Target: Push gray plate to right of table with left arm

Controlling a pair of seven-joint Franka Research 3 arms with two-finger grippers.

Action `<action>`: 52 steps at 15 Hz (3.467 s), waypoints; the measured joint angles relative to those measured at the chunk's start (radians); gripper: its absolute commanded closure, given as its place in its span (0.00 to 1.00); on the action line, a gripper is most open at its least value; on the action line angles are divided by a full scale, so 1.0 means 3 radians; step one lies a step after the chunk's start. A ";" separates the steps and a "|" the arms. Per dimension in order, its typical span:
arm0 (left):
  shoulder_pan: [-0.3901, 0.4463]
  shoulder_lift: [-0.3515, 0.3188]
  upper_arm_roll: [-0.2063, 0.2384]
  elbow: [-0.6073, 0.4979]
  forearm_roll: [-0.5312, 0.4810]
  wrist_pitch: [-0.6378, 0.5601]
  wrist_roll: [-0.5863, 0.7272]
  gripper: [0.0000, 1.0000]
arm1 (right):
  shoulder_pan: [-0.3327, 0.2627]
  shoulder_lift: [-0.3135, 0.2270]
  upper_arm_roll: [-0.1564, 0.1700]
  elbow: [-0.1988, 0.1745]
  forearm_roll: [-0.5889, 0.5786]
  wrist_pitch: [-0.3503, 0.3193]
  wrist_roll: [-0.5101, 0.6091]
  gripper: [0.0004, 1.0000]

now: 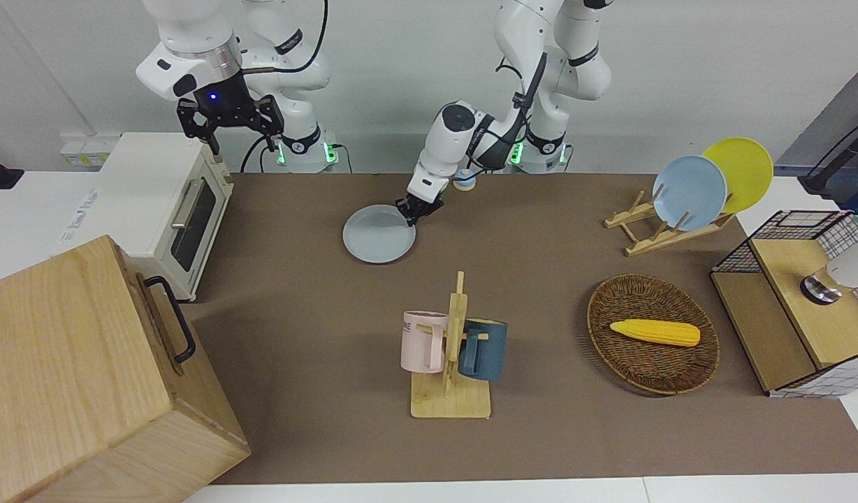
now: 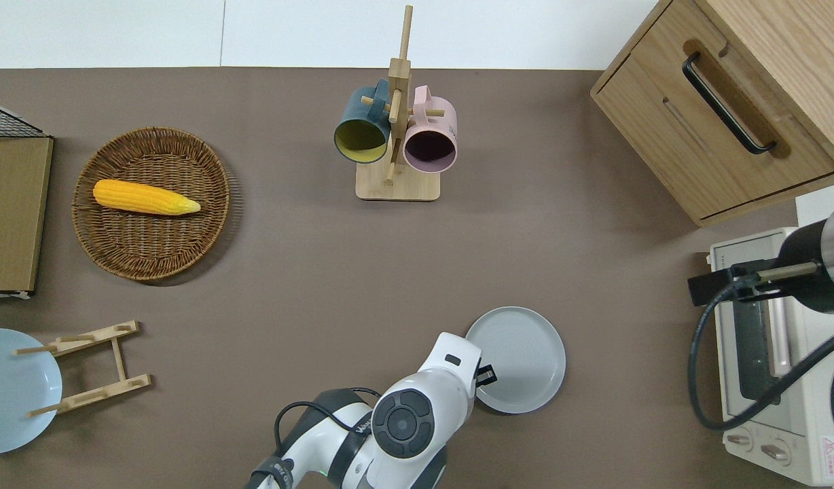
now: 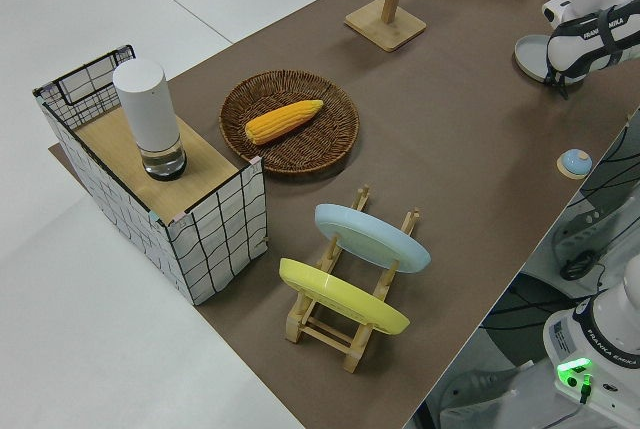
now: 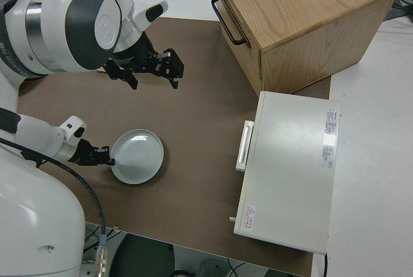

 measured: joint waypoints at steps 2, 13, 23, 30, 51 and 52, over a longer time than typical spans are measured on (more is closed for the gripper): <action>-0.0064 0.0122 -0.0001 0.0140 0.0007 0.0026 -0.0071 1.00 | 0.0000 0.0000 0.0000 0.0000 0.0000 0.0000 0.0000 0.00; -0.0166 0.0405 0.0007 0.0456 0.0269 0.0082 -0.0375 0.01 | 0.0000 0.0000 0.0000 0.0000 0.0000 0.0000 0.0000 0.00; -0.0164 0.0071 0.0183 0.0520 0.0575 -0.0727 -0.0367 0.01 | 0.0000 0.0000 0.0000 0.0000 0.0000 0.0000 0.0000 0.00; 0.0003 -0.0253 0.0370 0.0495 0.0581 -0.1145 0.0164 0.01 | 0.0000 0.0000 0.0000 0.0000 0.0000 0.0000 0.0000 0.00; 0.2157 -0.1261 0.0460 0.0545 0.0770 -0.2618 0.3062 0.01 | 0.0000 0.0000 0.0000 0.0000 0.0000 0.0000 0.0000 0.00; 0.2190 -0.1287 0.0499 0.0631 0.0775 -0.2737 0.3130 0.01 | 0.0000 0.0000 0.0000 0.0000 0.0000 0.0000 0.0000 0.00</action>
